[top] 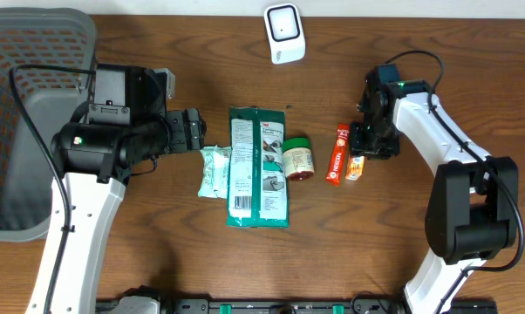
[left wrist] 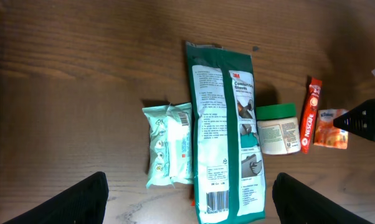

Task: Scan the item barcode
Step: 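Grasp the orange Kleenex tissue pack with the right gripper, then lift the tissue pack and pull it back toward the right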

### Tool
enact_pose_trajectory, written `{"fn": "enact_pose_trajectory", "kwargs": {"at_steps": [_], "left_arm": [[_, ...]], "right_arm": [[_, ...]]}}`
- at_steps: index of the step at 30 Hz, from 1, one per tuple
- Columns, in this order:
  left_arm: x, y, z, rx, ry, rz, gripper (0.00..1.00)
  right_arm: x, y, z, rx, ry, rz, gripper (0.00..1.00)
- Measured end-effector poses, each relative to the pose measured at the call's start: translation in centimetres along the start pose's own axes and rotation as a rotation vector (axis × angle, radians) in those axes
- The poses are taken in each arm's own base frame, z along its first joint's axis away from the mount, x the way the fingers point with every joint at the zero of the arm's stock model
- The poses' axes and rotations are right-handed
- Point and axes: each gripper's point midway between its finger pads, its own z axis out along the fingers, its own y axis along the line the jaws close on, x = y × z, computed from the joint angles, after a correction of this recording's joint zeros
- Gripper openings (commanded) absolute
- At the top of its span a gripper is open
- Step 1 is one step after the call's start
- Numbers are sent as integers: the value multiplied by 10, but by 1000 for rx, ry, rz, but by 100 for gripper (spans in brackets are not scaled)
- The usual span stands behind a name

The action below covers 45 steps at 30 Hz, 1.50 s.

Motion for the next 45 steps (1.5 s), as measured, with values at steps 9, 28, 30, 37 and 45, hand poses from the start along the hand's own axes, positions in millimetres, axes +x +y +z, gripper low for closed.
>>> {"fn": "enact_pose_trajectory", "kwargs": {"at_steps": [9,28,30,37,45], "left_arm": [[0,0,0,0,0,0,84],[0,0,0,0,0,0,85],[0,0,0,0,0,0,84],[0,0,0,0,0,0,84],[0,0,0,0,0,0,84]], "right_arm": [[-1,1,0,14,-6,-1,24],[1,2,1,19,-2,-2,30],[1,2,1,19,-1,-2,24],[2,1,1,22,2,-12,3],[1,-11,-18,91,-47,-26,1]]}}
